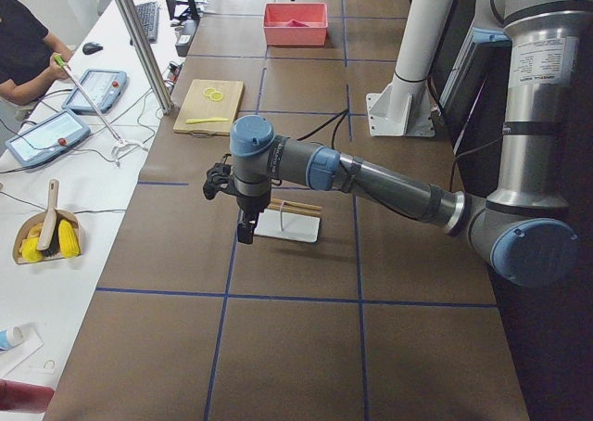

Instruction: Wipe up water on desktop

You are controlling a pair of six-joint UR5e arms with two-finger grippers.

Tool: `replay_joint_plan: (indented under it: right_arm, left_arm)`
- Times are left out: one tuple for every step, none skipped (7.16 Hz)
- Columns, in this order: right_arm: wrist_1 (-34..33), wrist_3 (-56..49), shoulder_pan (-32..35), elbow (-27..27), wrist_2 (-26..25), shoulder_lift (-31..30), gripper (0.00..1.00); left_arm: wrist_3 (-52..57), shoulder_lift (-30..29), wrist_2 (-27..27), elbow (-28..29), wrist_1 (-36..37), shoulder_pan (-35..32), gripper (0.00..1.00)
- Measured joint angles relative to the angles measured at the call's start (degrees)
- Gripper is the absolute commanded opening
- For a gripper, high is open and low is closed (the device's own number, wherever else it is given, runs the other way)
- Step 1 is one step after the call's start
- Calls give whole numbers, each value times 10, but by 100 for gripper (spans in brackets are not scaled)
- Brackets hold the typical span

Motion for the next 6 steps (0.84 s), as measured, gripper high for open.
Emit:
replay_joint_plan:
  right_arm:
    - [-3,-27,19,-4,4,0,100]
    - [-13,-53,38,-7,5,0,100]
    - [-34,-93,59,-11,5,0,100]
    - [-59,-136,81,-15,5,0,100]
    - [-82,-174,100,-18,5,1,100]
    - [-94,-197,110,-24,5,1,100]
  left_arm:
    - [1,0,1,3,0,0,100]
    - [2,-1,1,11,0,0,100]
    - [17,-1,1,24,0,-4,100]
    - [42,-2,0,39,3,-11,100]
    - [62,-3,-1,62,11,-24,100]
    - [76,-7,-12,96,15,-39,100]
